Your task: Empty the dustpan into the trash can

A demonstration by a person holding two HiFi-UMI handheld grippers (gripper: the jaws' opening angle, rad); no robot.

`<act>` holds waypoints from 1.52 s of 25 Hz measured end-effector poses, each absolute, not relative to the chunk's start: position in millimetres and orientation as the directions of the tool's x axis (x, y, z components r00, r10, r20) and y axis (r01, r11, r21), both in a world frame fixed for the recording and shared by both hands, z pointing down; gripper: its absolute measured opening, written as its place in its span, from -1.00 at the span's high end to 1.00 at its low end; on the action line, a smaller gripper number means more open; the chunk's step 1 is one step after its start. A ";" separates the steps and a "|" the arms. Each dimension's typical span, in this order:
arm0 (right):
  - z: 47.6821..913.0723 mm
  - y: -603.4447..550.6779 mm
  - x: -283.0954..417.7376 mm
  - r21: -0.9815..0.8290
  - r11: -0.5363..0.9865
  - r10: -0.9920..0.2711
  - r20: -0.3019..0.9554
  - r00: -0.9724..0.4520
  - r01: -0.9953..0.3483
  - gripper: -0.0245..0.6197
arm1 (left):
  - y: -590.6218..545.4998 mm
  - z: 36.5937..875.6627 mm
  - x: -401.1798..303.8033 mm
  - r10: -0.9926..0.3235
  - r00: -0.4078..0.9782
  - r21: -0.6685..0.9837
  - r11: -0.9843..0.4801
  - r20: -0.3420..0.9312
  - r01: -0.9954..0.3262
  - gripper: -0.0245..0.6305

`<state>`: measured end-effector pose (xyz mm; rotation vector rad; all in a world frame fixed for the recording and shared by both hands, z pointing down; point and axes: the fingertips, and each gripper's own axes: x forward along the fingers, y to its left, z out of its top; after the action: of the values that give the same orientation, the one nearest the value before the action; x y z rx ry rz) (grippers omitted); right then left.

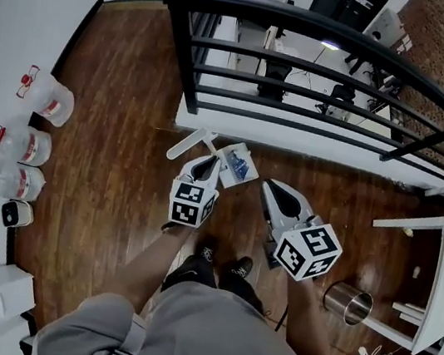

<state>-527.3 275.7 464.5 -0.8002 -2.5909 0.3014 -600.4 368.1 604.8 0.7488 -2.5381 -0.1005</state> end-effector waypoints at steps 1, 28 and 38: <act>466.8 272.4 -528.6 -0.325 0.812 0.577 0.326 -0.749 0.485 0.93 | 370.9 615.0 -607.1 -0.501 -0.740 0.198 0.863 0.449 -0.464 0.90; 489.0 182.1 -509.4 -0.329 0.867 0.491 0.427 -0.760 0.375 0.93 | 395.2 669.4 -718.5 -0.177 -0.846 0.150 0.982 0.502 -0.116 0.36; 479.6 177.6 -496.5 -0.317 0.874 0.475 0.404 -0.782 0.367 0.93 | 358.4 620.5 -687.6 -0.391 -0.812 0.084 0.915 0.434 -0.395 0.31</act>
<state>-496.5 177.6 479.6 -0.6141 -2.5628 0.3032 -687.6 358.4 620.5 0.5692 -2.6227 0.0137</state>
